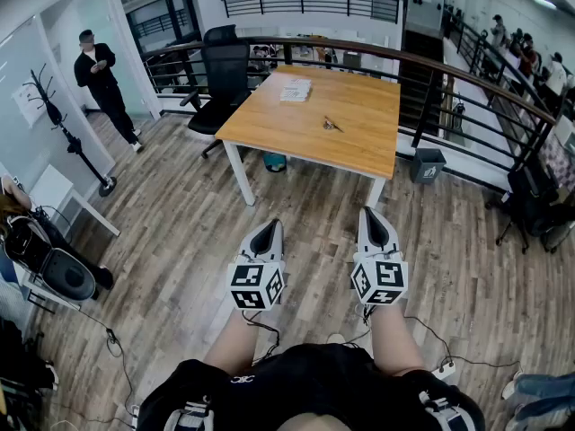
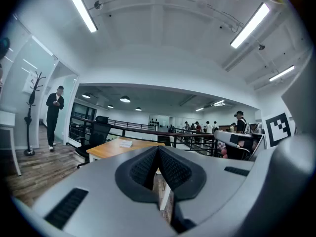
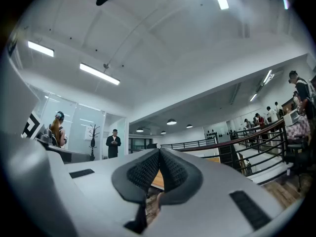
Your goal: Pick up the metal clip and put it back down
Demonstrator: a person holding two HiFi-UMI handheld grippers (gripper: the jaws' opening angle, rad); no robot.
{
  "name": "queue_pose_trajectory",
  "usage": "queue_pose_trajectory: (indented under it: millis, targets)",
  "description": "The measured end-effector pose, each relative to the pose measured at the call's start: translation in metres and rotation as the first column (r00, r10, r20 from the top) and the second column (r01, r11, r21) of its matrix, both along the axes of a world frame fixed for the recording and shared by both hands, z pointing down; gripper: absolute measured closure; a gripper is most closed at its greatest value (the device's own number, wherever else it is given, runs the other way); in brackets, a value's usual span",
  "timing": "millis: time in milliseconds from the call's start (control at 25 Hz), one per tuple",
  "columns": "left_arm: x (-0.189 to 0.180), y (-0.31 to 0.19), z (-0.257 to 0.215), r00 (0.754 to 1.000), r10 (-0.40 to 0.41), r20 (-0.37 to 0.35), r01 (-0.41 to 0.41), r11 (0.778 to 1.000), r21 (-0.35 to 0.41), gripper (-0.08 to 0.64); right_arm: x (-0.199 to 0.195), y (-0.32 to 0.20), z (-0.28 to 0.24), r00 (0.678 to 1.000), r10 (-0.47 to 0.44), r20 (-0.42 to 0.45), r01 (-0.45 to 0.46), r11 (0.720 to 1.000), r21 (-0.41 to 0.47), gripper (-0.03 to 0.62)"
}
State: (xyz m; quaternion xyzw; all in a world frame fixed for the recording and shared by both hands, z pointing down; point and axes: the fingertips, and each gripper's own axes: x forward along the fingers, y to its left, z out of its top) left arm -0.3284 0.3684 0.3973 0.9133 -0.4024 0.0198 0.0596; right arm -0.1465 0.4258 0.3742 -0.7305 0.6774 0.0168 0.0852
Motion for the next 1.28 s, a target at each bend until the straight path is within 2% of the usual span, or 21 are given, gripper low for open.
queue_pose_trajectory:
  millis: [480,960,1160,1280]
  targets:
    - [0.044,-0.022,-0.004,0.999,-0.03,0.018,0.03,0.999,0.022,0.548,0.037,-0.024,-0.001,0.999,-0.032,-0.021,0.032,0.999,0.019,0.575]
    - [0.14,-0.041,0.011,0.997,-0.049,0.061,0.048,0.999,0.018,0.548,0.131,-0.047,0.009,0.999,-0.048,0.0,0.048,0.999,0.017,0.575]
    - [0.173,-0.051,0.02,0.999,-0.017,0.034,0.018,1.0,-0.018,0.548,0.152,-0.069,0.012,0.998,-0.07,-0.003,0.07,0.998,0.007,0.575]
    - [0.18,-0.063,0.024,0.999,-0.03,0.039,0.031,0.999,-0.023,0.548,0.159,-0.083,0.015,0.997,-0.083,-0.002,0.083,0.997,0.002,0.575]
